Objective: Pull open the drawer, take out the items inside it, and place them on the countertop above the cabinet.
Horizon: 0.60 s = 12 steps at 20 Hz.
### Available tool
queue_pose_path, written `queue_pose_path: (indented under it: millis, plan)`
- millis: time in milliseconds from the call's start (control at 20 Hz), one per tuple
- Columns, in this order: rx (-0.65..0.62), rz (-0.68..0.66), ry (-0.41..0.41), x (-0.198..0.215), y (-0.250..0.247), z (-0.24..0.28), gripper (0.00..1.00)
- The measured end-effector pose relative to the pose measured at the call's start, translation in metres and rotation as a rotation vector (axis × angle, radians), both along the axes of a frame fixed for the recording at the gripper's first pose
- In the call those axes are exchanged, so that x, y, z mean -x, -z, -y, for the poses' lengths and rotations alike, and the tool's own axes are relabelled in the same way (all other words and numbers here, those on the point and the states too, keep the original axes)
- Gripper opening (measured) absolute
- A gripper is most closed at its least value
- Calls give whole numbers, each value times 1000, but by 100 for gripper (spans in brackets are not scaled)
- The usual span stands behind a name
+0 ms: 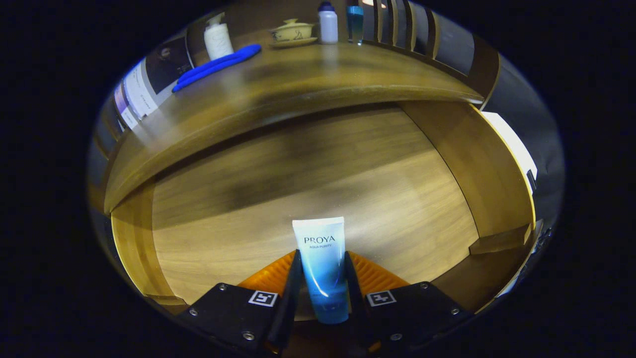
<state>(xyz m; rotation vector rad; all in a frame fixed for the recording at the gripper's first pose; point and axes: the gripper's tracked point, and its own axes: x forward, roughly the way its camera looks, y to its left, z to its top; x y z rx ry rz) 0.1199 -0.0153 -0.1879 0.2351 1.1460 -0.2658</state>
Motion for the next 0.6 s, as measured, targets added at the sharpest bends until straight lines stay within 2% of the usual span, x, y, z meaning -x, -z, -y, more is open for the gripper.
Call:
queue_pose_path:
  millis: [300,600]
  plan:
    - [48,156,-42,-10,-23,-5,50]
    - [105,345,-49,-19,-80,-7,50]
